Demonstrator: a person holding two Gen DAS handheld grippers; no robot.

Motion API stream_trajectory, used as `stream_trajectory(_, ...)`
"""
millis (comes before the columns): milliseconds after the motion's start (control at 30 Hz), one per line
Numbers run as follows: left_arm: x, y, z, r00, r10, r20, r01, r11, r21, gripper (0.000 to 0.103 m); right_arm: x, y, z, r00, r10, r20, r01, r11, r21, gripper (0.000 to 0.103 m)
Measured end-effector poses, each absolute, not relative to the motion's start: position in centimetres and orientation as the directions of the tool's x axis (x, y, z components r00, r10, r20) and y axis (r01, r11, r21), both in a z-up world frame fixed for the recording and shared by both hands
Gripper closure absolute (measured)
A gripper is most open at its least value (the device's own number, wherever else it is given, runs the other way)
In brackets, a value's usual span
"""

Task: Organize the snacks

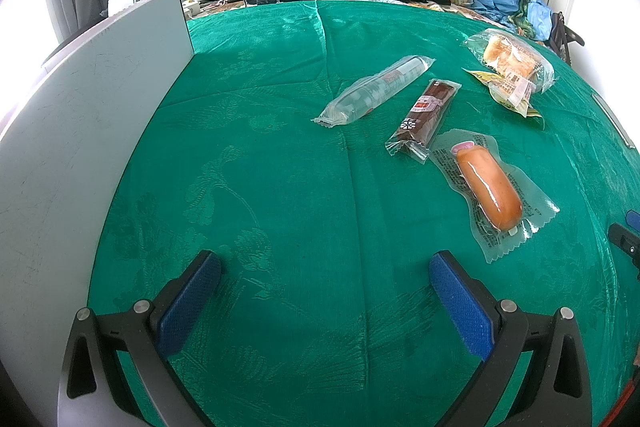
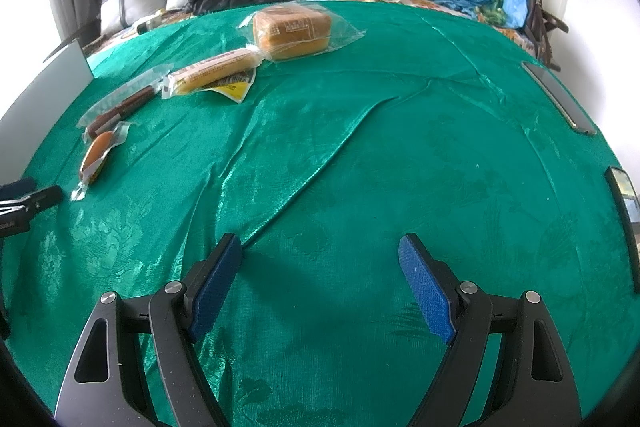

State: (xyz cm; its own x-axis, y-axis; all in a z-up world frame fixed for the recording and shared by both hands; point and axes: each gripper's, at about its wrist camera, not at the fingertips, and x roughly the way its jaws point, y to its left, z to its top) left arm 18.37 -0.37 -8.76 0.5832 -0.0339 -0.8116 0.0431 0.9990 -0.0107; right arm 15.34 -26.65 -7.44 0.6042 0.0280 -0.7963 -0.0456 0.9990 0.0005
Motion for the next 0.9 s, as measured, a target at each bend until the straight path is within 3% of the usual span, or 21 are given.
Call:
stream_trajectory(333, 18.5, -0.4, -8.8, 0.582, -0.026, -0.813, 0.028, 1.0, -0.012, 0.0, 15.4, -26.6, -7.5, 0.6, 0.011, -0.8, -0.042, 0.999, -0.018, 0.019)
stream_trajectory(467, 16.7, 0.3, -8.7, 0.564, -0.082, -0.822, 0.126, 0.992, -0.013, 0.0, 15.4, -26.6, -7.5, 0.598, 0.014, -0.801, -0.043, 0.999, -0.015, 0.018)
stream_trajectory(633, 16.0, 0.8, -8.7, 0.571, -0.084, -0.816, 0.126, 0.992, -0.014, 0.0, 15.9, -26.1, -7.5, 0.572, -0.001, -0.82, -0.017, 1.0, -0.013, 0.015)
stream_trajectory(667, 16.0, 0.8, -8.6, 0.573, -0.082, -0.816, 0.121, 0.993, -0.015, 0.0, 16.4, -25.7, -7.3, 0.544, 0.011, -0.839, -0.014, 1.0, 0.004, 0.015)
stream_trajectory(767, 16.0, 0.8, -8.6, 0.573, -0.079, -0.815, 0.117, 0.993, -0.014, 0.0, 17.9, -22.7, -5.9, 0.498, 0.228, -0.836, -0.107, 0.974, 0.201, 0.016)
stream_trajectory(900, 16.0, 0.8, -8.6, 0.573, -0.079, -0.816, 0.117, 0.993, -0.014, 0.0, 20.8, -14.8, -4.6, 0.444, 0.298, -0.845, -0.279, 0.942, 0.185, 0.016)
